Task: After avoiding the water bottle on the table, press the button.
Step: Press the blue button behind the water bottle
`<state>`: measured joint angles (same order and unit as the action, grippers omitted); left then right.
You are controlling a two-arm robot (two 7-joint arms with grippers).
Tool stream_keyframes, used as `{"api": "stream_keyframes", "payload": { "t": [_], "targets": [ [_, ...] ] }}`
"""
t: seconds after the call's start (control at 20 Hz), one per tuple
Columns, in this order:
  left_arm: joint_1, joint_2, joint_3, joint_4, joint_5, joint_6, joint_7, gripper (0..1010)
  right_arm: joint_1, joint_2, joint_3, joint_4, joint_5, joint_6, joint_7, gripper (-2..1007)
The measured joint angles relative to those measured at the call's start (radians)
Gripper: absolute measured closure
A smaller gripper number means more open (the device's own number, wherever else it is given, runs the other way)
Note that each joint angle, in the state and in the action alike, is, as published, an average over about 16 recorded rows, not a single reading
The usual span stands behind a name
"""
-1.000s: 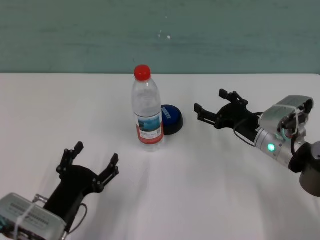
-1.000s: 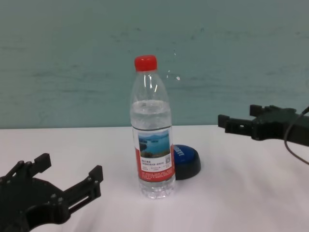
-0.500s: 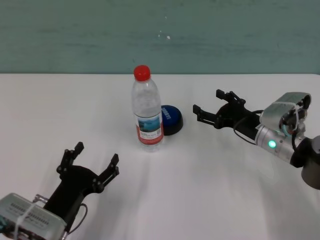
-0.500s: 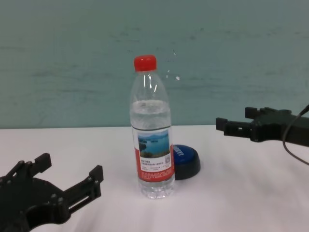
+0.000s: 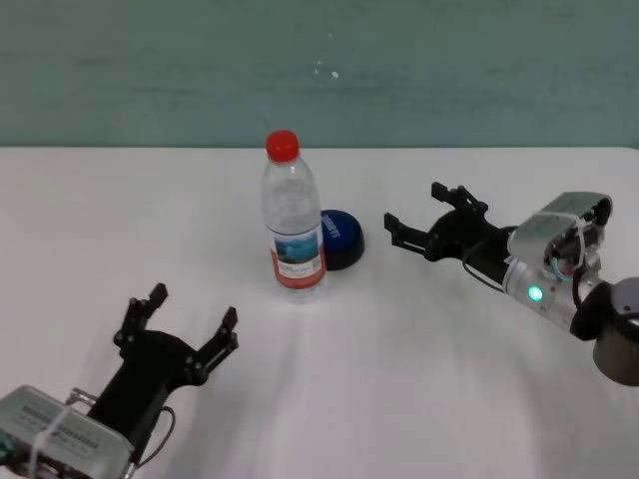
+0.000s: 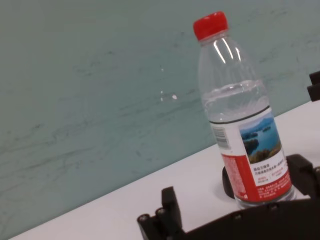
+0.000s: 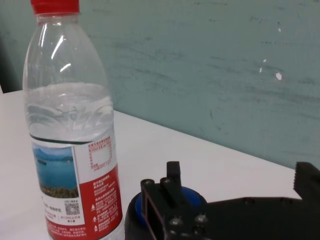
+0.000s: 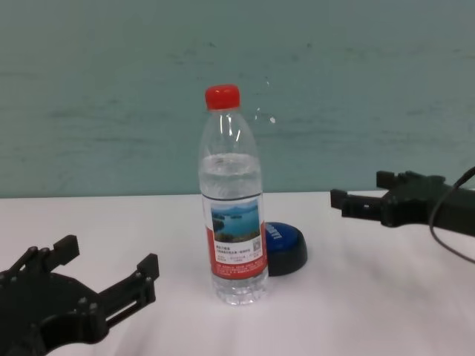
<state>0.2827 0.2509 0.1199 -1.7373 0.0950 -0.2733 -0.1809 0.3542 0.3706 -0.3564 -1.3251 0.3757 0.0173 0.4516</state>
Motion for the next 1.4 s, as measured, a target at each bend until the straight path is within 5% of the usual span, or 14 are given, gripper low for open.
{"api": "stream_keyframes", "payload": {
  "t": [1.4],
  "targets": [
    [0.0, 0.0, 0.0, 0.0, 0.0, 0.0, 0.0, 10, 0.113, -0.119, -0.037, 0.179, -0.067, -0.018, -0.032, 1]
  ]
}}
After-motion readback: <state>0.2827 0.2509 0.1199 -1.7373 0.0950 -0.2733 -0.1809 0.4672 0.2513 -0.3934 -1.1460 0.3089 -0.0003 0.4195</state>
